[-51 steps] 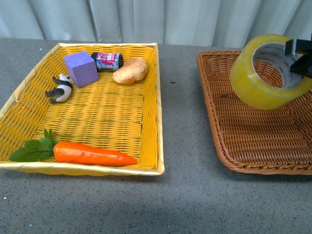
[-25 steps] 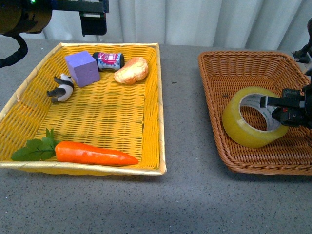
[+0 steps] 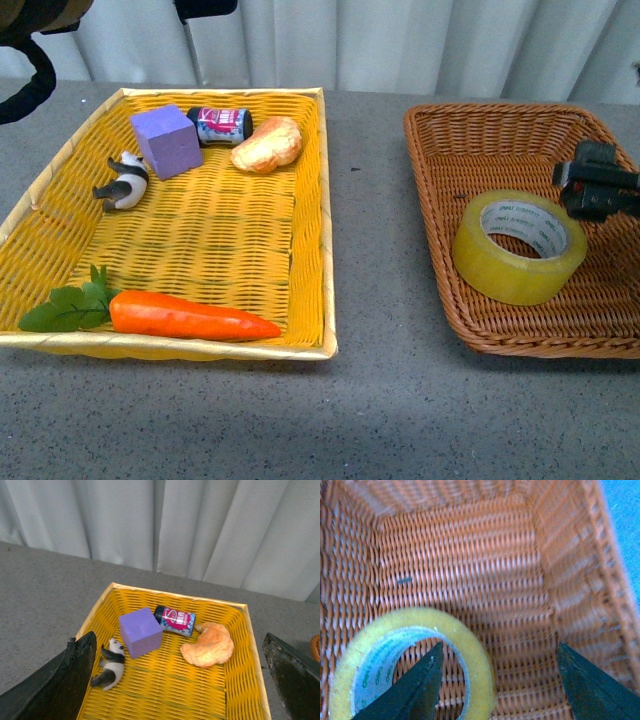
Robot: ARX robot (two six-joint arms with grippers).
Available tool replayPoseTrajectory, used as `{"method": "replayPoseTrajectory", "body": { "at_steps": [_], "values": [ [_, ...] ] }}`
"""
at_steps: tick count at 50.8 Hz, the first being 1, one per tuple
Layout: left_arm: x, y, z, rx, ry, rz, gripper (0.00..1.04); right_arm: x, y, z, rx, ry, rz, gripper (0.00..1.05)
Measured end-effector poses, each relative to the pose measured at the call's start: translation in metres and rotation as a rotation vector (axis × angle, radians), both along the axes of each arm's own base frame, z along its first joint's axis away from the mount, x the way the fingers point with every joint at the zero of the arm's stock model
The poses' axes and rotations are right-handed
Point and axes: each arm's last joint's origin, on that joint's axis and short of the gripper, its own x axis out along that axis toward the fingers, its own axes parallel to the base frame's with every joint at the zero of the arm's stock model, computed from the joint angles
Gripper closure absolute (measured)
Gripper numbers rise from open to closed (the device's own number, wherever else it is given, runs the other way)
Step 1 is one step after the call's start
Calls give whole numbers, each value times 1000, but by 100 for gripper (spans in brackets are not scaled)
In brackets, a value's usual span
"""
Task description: Move tape to another basket
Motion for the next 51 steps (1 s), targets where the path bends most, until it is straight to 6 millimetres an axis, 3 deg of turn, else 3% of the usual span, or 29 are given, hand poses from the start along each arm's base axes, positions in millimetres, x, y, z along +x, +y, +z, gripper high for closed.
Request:
{"method": "replayPoseTrajectory", "body": {
  "at_steps": [6, 9, 11, 16, 20, 25, 30, 33, 51],
  "values": [
    [-12, 6, 7, -3, -47, 65, 6, -13, -3, 30, -44, -143, -21, 13],
    [-16, 11, 7, -4, -86, -31, 13, -21, -4, 36, -47, -203, -4, 8],
    [-28, 21, 6, 6, -154, -178, 24, -28, -8, 36, -53, -362, 36, 15],
    [-53, 38, 1, 43, -189, -264, 42, -57, -14, 36, -97, -611, 29, 35],
    [-66, 50, -4, 60, -181, -263, 54, -74, -16, 45, -112, -698, 23, 48],
    [-84, 63, -11, 70, -176, -271, 78, -95, -16, 60, -121, -727, 27, 71],
    [-101, 75, -17, 76, -174, -260, 101, -117, -15, 59, -121, -717, 32, 94],
    [-108, 79, -19, 79, -176, -260, 101, -127, -15, 58, -123, -715, 33, 104],
    [-143, 96, -32, 81, -188, -263, 101, -170, -15, 59, -124, -713, 33, 104]
  ]
}}
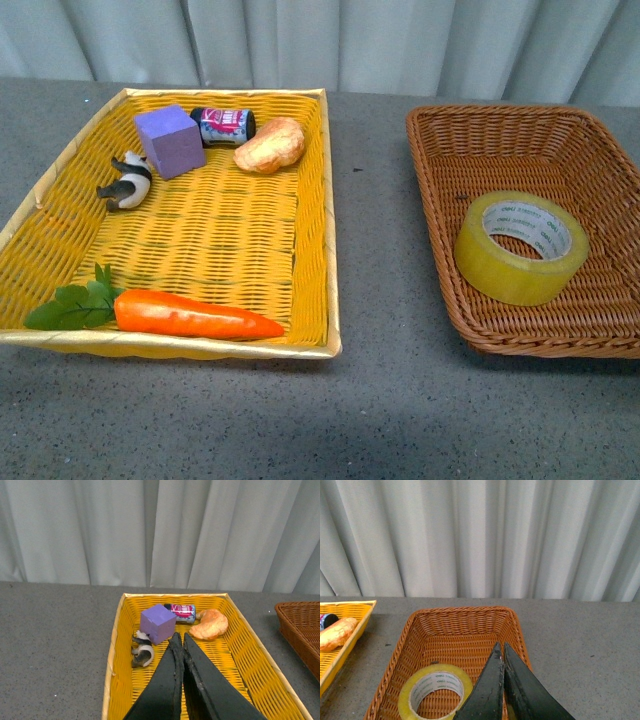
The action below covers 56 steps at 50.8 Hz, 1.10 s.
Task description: Move tape to another basket
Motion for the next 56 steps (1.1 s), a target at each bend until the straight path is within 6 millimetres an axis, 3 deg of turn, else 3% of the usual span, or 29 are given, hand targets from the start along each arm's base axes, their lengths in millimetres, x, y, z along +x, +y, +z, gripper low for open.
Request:
{"method": "replayPoseTrajectory", "body": {
  "at_steps": [7, 27, 56],
  "values": [
    [-11, 11, -6, 1, 21, 6, 101, -13, 0, 1, 0, -1, 0, 104],
    [-29, 11, 3, 1, -8, 3, 101, -37, 0, 3, 0, -9, 0, 104],
    [-45, 11, 5, 1, -18, 3, 101, -56, 0, 7, 0, -26, 0, 104]
  ]
}}
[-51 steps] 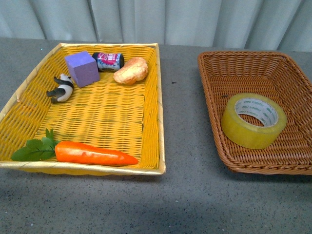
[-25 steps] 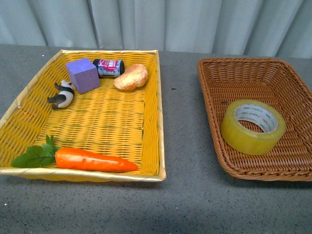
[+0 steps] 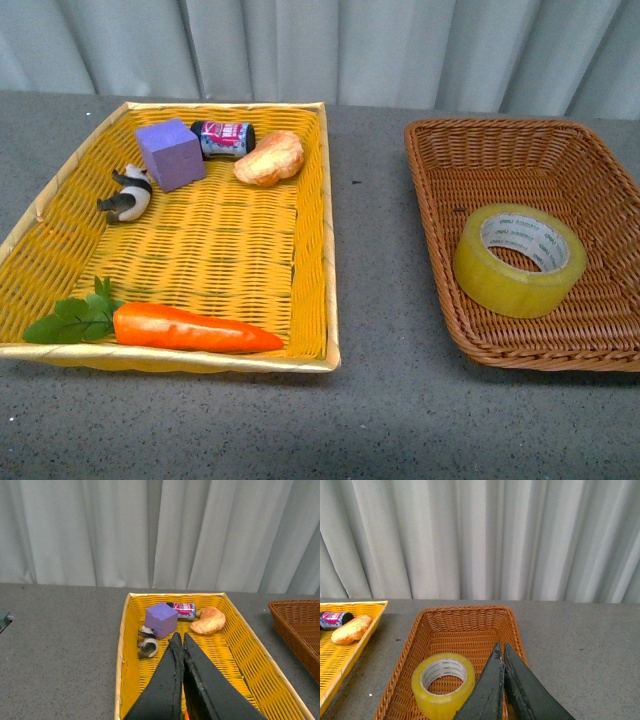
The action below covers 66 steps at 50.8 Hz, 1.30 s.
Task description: Move tape to another basket
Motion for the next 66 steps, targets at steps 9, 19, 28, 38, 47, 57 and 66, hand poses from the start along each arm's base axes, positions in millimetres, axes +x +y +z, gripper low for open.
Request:
{"method": "replayPoseTrajectory", "body": {
  "at_steps": [9, 19, 28, 38, 47, 57, 66],
  "values": [
    [-4, 0, 0, 0, 0, 0, 101, -4, 0, 0, 0, -1, 0, 104],
    [-7, 0, -1, 0, 0, 0, 101, -8, 0, 0, 0, -2, 1, 104],
    [-18, 0, -3, 0, 6, -2, 101, -11, 0, 0, 0, 0, 2, 104],
    [-18, 0, -4, 0, 8, -1, 101, -22, 0, -3, 0, 4, 3, 104],
    [-18, 0, -4, 0, 7, -2, 79, -22, 0, -3, -1, 5, 3, 89],
    [-18, 0, -4, 0, 7, -2, 41, -22, 0, -3, -1, 4, 3, 51],
    [-18, 0, -4, 0, 7, -2, 5, -22, 0, -3, -1, 4, 3, 14]
  ]
}}
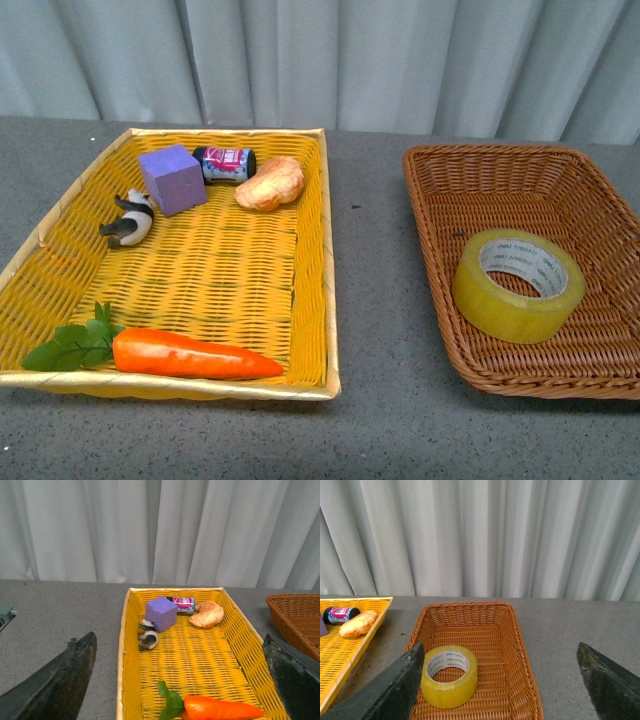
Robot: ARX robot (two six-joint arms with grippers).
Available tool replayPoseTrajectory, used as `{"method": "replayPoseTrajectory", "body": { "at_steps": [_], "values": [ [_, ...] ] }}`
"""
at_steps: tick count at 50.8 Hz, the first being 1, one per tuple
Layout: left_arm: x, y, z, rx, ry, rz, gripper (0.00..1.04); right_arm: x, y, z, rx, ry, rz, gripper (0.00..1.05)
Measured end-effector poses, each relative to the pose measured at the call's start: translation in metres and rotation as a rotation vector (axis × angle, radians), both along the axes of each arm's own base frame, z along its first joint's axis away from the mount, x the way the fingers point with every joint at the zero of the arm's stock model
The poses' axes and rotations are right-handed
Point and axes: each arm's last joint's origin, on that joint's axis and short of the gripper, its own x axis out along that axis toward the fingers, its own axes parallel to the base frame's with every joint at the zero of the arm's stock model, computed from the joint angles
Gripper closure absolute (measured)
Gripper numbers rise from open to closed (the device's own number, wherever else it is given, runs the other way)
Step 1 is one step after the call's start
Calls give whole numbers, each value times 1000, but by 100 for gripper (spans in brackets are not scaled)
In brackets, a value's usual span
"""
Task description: Move tape to another basket
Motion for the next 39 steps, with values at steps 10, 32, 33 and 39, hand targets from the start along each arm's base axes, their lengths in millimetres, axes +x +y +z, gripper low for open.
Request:
{"method": "replayPoseTrajectory", "body": {
  "at_steps": [10, 32, 33, 39],
  "values": [
    [0, 0, 0, 2, 0, 0, 6, 0, 0, 0, 0, 0, 0, 9],
    [0, 0, 0, 2, 0, 0, 6, 0, 0, 0, 0, 0, 0, 9],
    [0, 0, 0, 2, 0, 0, 6, 0, 0, 0, 0, 0, 0, 9],
    [0, 0, 0, 2, 0, 0, 6, 0, 0, 0, 0, 0, 0, 9]
  ]
}}
